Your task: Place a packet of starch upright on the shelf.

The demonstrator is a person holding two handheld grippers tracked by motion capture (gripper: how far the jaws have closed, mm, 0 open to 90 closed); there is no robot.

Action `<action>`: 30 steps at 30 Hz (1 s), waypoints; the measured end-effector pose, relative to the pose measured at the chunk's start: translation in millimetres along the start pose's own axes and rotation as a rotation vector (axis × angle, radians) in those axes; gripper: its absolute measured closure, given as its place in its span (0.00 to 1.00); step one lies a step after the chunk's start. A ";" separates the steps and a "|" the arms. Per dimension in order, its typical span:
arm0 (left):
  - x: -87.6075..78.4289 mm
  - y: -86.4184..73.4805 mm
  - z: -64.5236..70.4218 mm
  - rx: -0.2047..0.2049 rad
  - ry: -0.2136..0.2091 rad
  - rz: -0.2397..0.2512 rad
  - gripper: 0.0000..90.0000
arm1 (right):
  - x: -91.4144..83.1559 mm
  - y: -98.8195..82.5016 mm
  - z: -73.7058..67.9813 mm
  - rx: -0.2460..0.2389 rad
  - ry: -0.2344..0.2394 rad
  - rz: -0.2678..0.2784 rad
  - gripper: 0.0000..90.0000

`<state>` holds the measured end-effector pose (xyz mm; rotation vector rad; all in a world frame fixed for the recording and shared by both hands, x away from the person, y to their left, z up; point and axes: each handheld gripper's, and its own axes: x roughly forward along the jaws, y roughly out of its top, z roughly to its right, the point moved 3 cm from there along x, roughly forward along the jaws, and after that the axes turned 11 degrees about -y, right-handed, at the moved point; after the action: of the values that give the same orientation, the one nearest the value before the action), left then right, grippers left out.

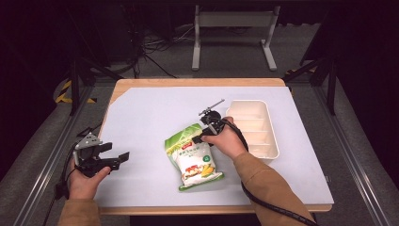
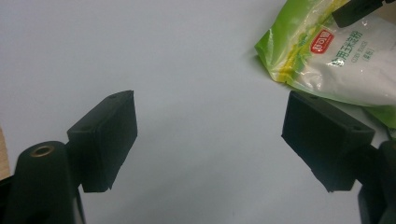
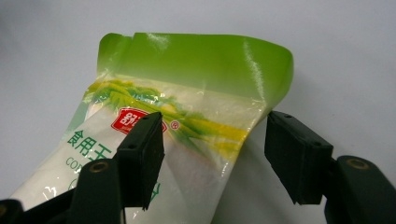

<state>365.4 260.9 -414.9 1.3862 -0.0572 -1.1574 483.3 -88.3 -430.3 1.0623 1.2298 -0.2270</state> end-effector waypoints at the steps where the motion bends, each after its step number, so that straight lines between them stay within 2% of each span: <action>1: 0.0 0.0 0.0 0.000 0.000 0.000 0.21 | 0.7 -0.1 -0.6 -0.001 0.003 -0.004 0.42; 5: 0.0 -0.1 -0.2 0.001 0.000 -0.001 0.21 | 3.7 -0.3 -4.0 -0.019 0.027 -0.024 0.53; 10: 0.1 -0.2 -0.2 0.000 0.000 0.000 0.21 | -0.9 1.3 -6.2 -0.053 0.046 -0.033 0.80; 13: 0.1 -0.2 0.0 0.000 -0.001 -0.004 0.21 | -3.3 1.8 -8.3 -0.075 0.052 -0.040 0.92; 16: 0.1 -0.1 -0.1 0.003 0.000 -0.005 0.21 | -4.0 2.1 -11.1 -0.099 0.050 -0.042 0.97; 22: 0.2 -0.3 -0.5 0.004 0.000 -0.006 0.21 | -6.9 2.4 -13.0 -0.132 0.043 -0.035 0.98; 30: -0.3 -0.8 -1.2 -0.003 -0.002 -0.003 0.21 | -18.0 4.2 -17.0 -0.144 0.053 0.009 0.98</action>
<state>365.6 262.1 -415.6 1.3830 -0.0546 -1.1605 468.1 -80.0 -412.0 0.9544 1.2694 -0.1020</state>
